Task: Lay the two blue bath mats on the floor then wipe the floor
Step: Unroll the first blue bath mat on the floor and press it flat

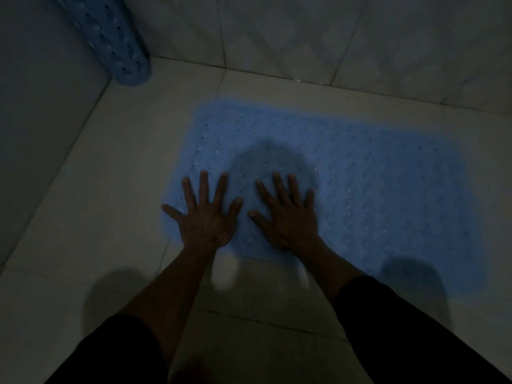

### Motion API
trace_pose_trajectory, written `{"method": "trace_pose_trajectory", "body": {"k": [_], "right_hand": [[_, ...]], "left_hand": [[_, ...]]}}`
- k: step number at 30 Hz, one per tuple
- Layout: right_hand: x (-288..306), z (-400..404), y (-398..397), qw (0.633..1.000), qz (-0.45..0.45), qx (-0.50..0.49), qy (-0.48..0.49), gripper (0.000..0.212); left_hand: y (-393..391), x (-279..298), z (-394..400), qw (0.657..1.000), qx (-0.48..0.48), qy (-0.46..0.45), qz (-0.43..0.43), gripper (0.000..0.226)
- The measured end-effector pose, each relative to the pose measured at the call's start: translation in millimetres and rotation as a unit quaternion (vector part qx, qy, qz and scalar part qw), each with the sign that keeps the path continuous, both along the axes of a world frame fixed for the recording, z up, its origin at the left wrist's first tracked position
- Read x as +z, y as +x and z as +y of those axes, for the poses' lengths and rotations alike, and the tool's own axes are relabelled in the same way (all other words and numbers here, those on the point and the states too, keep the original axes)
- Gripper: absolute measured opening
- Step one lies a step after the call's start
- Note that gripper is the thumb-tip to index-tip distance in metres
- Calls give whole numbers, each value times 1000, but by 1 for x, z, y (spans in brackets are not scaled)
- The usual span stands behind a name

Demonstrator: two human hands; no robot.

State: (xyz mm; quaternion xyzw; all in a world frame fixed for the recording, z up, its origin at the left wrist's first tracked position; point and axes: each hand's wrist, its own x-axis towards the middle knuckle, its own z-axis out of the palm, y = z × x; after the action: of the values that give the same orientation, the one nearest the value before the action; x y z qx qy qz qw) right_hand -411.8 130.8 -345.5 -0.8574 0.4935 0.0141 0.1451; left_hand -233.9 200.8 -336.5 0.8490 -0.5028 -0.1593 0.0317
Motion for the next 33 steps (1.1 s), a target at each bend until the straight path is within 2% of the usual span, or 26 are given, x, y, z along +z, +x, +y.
{"method": "trace_pose_trajectory", "body": {"k": [3, 7, 13, 16, 19, 23, 27, 33], "right_hand": [[2, 20, -22, 1000, -10, -4, -3, 68], [9, 37, -68, 1000, 0, -17, -5, 66], [27, 26, -159, 987, 8, -161, -3, 68], [31, 14, -207, 967, -3, -253, 33, 69], [33, -6, -234, 953, -12, -299, 44, 69], [35, -50, -239, 950, -29, -307, 40, 70], [28, -103, -234, 957, -56, -284, -8, 70], [-7, -162, -257, 962, -24, -270, -12, 70]], "left_hand": [[-18, 5, 11, 999, 24, 13, 23, 71], [-48, 11, 17, 999, -48, 23, 2, 69], [-129, 22, -15, 986, -167, -10, 7, 71], [-179, 22, -24, 980, -196, -7, 30, 70], [-219, 23, -39, 976, -209, 2, 53, 69], [-247, 22, -75, 974, -220, -5, 47, 68], [-256, 14, -136, 974, -225, -11, 27, 68], [-255, -4, -212, 975, -223, -15, -5, 65]]}}
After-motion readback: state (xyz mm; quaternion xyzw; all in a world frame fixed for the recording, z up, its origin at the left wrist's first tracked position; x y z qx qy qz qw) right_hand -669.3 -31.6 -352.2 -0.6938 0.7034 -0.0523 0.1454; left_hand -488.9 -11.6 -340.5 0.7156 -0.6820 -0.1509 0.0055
